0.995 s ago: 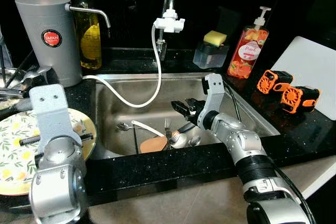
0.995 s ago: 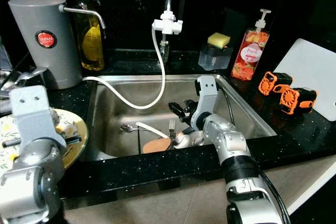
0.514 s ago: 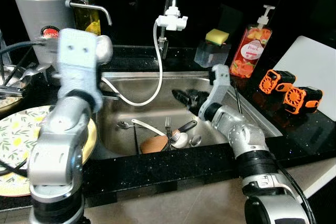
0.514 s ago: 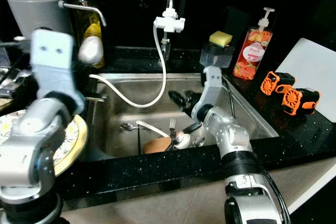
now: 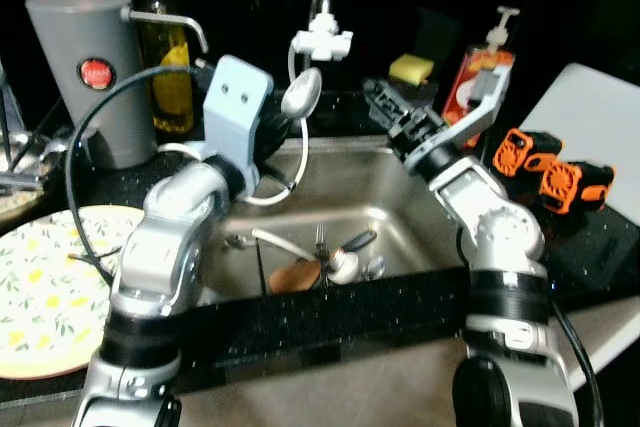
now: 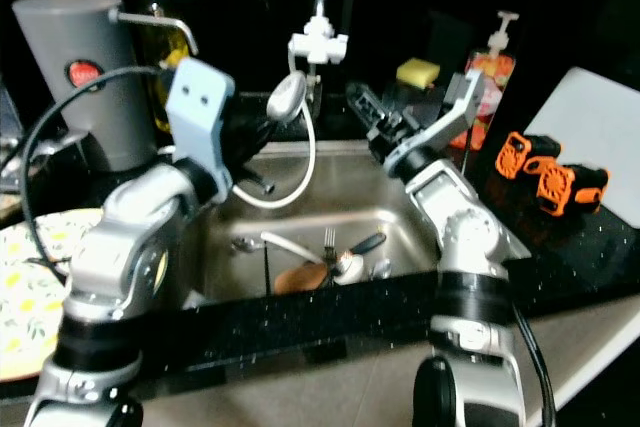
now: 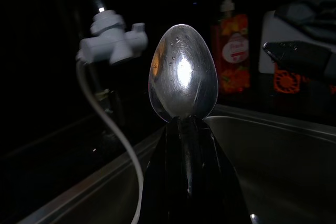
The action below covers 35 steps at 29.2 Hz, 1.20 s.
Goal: Kitchen organization
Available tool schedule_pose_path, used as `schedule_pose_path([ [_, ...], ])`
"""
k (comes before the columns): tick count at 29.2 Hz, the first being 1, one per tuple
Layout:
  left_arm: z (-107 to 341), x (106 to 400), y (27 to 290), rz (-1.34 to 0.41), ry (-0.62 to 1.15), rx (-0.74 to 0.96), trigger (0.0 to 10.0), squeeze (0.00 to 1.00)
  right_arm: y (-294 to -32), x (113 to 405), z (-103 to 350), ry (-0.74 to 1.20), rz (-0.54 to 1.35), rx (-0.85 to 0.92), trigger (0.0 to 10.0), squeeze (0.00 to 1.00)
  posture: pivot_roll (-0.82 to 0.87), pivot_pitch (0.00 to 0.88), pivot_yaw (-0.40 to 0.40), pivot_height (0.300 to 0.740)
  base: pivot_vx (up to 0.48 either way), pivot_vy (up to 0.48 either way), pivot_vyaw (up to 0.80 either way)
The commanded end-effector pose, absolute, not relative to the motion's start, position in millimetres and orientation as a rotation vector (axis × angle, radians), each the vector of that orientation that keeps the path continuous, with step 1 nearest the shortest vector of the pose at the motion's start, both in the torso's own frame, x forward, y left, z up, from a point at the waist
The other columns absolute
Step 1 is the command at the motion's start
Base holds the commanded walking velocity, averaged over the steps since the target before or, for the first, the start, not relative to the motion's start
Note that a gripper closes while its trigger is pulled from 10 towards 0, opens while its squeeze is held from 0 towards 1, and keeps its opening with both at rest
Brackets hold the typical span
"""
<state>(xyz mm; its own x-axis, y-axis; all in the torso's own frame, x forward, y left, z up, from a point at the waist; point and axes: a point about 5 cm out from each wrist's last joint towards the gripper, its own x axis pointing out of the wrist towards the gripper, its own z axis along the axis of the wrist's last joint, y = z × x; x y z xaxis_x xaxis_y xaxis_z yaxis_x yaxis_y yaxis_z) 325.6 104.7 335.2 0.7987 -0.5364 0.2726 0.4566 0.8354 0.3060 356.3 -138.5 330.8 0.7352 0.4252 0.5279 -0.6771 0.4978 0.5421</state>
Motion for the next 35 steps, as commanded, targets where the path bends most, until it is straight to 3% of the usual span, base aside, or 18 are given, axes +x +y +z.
schedule_pose_path([
  [1,339,326,96,-0.602,-0.397,0.229,10.0,0.00,-138,350,329,-0.344,0.689,0.834,10.0,0.00,0.12,0.033,-0.026,0.740,0.000,0.000,0.00],
  [10,323,335,73,-0.802,-0.394,0.258,10.0,0.00,-122,343,320,-0.271,0.692,0.864,10.0,0.00,0.10,0.034,-0.008,0.740,0.000,0.000,0.00],
  [21,310,339,69,-0.834,-0.355,0.236,10.0,0.00,-110,340,315,-0.233,0.714,0.866,10.0,0.00,0.11,0.035,-0.016,0.740,0.000,0.000,0.00],
  [22,308,340,68,-0.843,-0.352,0.235,10.0,0.00,-108,339,314,-0.225,0.716,0.858,9.6,0.00,0.11,0.035,-0.017,0.740,0.000,0.000,0.00],
  [24,307,341,68,-0.846,-0.354,0.237,10.0,0.00,-107,339,312,-0.215,0.709,0.858,0.0,0.00,0.11,0.034,-0.018,0.740,0.000,0.000,0.00],
  [35,300,340,66,-0.869,-0.348,0.258,10.0,0.00,-107,342,306,-0.204,0.669,0.844,0.0,0.00,0.11,0.031,-0.016,0.740,0.000,0.000,0.00],
])
